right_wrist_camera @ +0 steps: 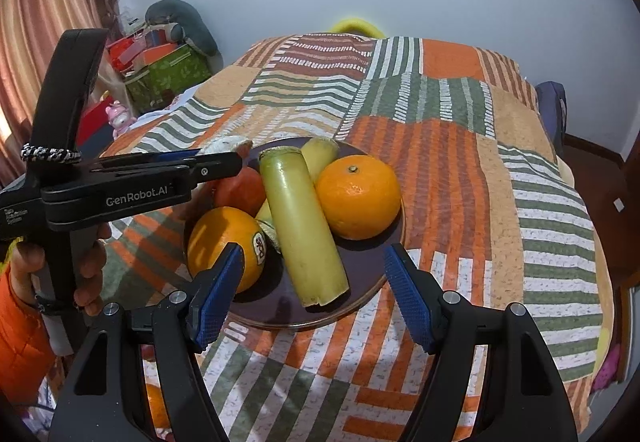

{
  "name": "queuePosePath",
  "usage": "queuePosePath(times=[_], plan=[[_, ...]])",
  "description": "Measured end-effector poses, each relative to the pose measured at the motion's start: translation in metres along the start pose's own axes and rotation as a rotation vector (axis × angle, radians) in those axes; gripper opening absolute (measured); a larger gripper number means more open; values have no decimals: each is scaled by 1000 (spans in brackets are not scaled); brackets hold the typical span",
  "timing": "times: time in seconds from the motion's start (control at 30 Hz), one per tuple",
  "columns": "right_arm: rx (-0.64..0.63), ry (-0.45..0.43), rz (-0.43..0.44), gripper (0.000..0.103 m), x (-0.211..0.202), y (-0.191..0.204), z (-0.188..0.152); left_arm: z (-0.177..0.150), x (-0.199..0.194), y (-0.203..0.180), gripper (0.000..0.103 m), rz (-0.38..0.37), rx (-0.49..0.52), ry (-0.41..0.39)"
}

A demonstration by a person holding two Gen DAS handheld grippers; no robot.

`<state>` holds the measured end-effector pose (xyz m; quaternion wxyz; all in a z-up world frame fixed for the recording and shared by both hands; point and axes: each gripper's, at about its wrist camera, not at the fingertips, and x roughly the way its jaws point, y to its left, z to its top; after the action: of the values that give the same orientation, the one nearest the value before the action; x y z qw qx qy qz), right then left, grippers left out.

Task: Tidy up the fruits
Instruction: 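Lower the orange onto the plate with the right tool while the left places the grapefruit segment, then grasp a small mandarin from the quilt with the left tool while the right grasps another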

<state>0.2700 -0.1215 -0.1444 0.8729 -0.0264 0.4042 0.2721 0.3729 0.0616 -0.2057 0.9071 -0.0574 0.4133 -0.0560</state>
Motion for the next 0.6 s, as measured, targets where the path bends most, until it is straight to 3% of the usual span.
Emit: queuePosePath(times=[0.3,0.6], plan=[[-15,-17,-19,69,-17,10,0,-10,-30,-1,43,6,3,-13],[-46,-75,-39,70,-63,30,0,-25,-109,-17,45,32,46,-105]])
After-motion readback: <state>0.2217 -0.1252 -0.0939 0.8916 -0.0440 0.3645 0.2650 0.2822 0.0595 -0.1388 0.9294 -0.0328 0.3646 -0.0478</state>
